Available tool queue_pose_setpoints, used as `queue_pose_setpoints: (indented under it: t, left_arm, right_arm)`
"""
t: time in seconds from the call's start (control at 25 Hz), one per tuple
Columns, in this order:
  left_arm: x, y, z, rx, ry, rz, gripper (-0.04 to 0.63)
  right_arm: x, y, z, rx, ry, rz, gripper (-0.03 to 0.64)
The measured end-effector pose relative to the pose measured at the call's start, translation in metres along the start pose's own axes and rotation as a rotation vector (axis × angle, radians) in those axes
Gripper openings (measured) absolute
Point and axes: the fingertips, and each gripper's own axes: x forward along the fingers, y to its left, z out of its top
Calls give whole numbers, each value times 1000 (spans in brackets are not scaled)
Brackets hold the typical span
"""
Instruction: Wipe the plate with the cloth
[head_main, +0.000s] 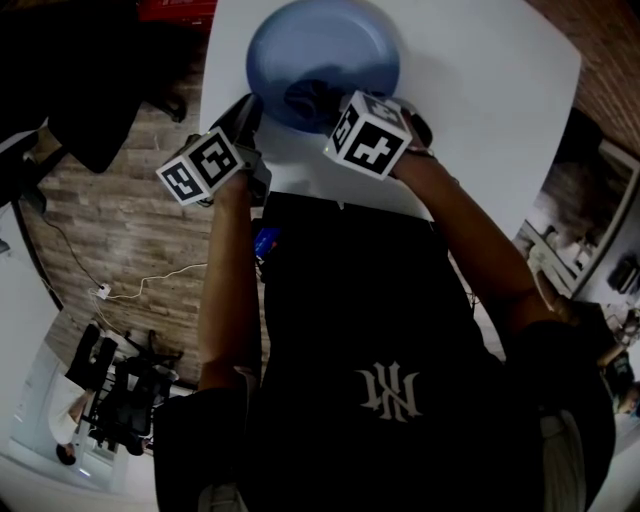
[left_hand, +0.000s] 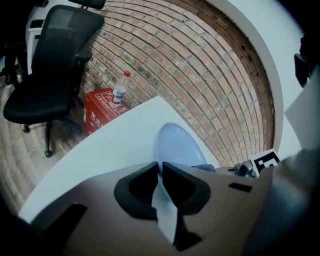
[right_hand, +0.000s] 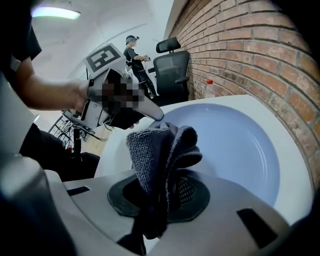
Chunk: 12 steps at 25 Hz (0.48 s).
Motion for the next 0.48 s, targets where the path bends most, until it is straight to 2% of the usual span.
queue_pose_setpoints:
  t: [0.48]
  left_arm:
    - [-3, 2, 1, 1, 0, 4, 32]
  right_arm:
    - [-17, -26, -23, -33, 66, -72, 84]
